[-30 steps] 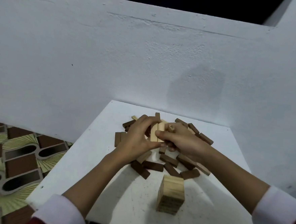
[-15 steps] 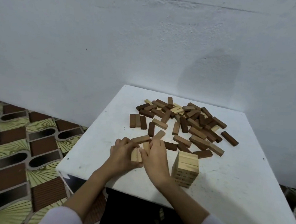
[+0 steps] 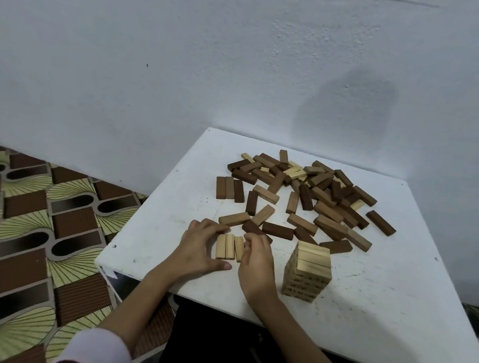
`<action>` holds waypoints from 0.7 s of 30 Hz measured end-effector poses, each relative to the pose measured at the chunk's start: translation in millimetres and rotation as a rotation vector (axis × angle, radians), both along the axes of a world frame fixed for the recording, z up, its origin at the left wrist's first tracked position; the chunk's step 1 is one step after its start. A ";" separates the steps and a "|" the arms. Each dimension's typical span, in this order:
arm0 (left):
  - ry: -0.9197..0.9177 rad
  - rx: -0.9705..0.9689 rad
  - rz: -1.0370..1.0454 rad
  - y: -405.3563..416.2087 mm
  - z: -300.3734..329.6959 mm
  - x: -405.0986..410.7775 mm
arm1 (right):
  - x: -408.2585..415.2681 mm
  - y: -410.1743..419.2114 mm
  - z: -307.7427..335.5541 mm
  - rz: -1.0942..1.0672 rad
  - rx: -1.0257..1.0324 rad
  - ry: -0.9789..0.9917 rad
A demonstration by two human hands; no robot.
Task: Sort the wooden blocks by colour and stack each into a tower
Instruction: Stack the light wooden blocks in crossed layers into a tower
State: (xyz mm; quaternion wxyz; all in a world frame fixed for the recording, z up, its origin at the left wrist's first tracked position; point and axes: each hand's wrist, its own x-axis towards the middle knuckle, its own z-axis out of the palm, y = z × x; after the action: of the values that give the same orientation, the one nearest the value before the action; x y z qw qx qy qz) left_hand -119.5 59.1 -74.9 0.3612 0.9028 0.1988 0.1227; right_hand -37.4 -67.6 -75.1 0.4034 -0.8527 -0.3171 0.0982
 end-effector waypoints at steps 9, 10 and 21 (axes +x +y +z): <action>-0.094 -0.081 0.033 -2.6 -5.1 -0.1 | -3.8 -11.1 -10.6 0.033 0.188 0.010; -0.096 -0.082 0.027 -2.4 -5.2 0.1 | -3.3 -12.5 -9.7 0.044 0.196 0.014; -0.132 -0.137 0.006 0.4 -7.9 -1.7 | -0.4 -13.0 -7.4 0.257 0.160 -0.022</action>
State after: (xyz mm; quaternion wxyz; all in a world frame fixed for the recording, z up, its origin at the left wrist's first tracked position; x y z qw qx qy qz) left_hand -121.2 59.6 -82.8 0.4339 0.8654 0.1852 0.1690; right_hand -37.8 -80.6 -82.5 0.4508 -0.7712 -0.4348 0.1141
